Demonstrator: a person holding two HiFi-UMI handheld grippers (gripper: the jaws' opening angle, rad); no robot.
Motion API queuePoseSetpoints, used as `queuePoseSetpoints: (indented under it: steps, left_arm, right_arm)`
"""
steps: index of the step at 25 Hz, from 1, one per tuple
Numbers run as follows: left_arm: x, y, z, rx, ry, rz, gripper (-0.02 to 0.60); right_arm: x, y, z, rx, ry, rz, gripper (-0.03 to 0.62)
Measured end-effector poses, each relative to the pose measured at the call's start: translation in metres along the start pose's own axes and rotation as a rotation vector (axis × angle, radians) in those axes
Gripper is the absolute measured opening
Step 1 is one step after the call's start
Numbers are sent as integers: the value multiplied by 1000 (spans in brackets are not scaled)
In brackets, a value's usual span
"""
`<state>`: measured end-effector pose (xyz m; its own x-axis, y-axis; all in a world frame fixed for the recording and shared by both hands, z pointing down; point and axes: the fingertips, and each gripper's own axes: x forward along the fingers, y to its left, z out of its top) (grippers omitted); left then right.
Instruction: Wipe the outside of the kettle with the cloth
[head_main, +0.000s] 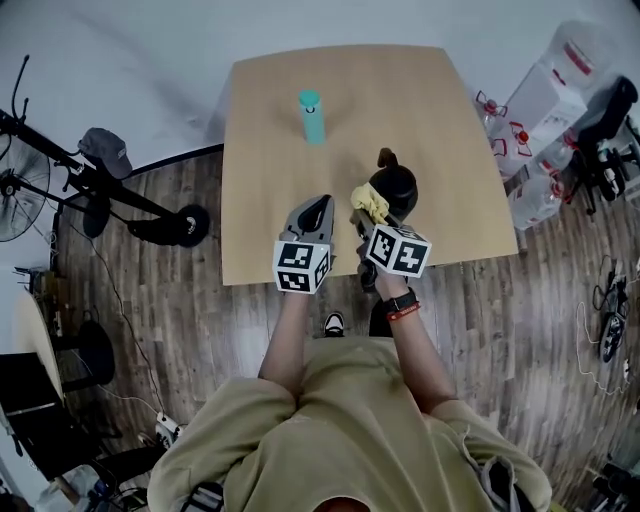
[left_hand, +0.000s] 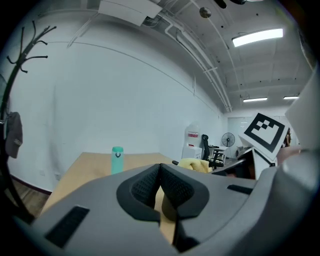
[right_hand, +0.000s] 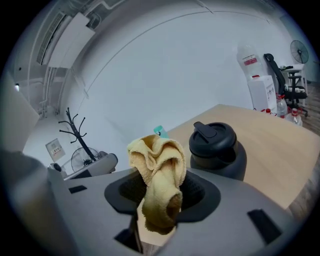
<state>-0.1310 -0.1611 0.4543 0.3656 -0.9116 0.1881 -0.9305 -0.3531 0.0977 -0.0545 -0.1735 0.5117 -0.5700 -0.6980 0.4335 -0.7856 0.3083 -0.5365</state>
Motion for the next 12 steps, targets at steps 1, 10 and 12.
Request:
queuePoseSetpoints:
  steps: [1, 10, 12]
  left_arm:
    - [1, 5, 0, 1, 1, 7, 25]
    - [-5, 58, -9, -11, 31, 78, 25]
    - [-4, 66, -11, -12, 35, 83, 25]
  right_arm:
    - [9, -2, 0, 18, 8, -6, 172]
    - [76, -9, -6, 169, 58, -101, 172]
    - [87, -10, -5, 213, 44, -110, 172]
